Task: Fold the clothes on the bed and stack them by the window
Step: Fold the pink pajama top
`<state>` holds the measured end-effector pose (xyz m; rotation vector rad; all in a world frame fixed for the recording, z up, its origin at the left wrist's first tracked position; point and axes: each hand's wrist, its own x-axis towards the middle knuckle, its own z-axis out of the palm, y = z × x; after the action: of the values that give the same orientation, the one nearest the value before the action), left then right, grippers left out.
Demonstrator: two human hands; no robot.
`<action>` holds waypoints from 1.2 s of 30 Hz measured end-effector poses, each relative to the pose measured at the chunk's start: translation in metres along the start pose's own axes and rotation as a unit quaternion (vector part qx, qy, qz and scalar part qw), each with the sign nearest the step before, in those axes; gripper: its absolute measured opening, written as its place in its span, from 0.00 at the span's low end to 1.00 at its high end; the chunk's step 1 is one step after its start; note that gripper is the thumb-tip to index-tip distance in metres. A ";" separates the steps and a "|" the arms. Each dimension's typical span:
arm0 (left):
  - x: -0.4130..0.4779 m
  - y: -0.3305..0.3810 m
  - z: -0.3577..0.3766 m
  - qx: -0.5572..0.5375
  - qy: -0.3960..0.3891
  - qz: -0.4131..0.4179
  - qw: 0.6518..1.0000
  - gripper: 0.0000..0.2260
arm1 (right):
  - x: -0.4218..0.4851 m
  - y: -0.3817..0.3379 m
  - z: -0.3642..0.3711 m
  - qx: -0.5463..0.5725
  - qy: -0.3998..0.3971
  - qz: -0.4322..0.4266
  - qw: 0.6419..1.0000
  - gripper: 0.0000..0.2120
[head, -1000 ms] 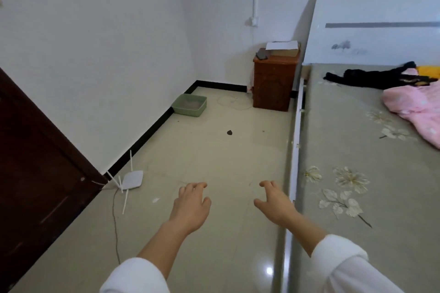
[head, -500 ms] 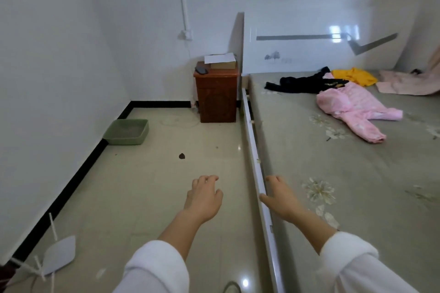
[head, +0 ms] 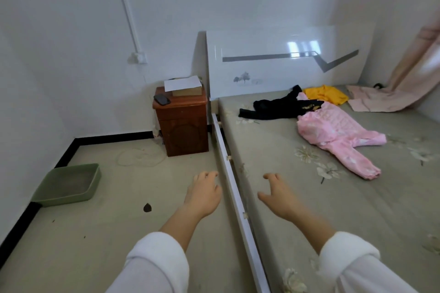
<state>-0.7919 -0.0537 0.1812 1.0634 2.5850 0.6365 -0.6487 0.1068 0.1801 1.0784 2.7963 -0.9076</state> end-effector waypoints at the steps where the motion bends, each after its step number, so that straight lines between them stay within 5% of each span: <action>1: 0.026 -0.004 -0.004 -0.001 0.003 0.004 1.000 0.20 | 0.022 -0.002 -0.004 -0.004 0.007 0.005 1.000 0.29; 17: 0.422 -0.030 -0.016 0.078 -0.121 0.125 0.982 0.20 | 0.333 -0.015 -0.032 0.038 0.039 0.173 0.983 0.30; 36: 0.742 0.134 0.186 0.123 -0.338 0.267 0.894 0.21 | 0.568 0.236 -0.093 0.132 0.109 0.424 0.889 0.28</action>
<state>-1.1504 0.6178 0.0244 1.7305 1.7898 -0.0031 -0.9185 0.6434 0.0178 2.2754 1.9375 -1.0662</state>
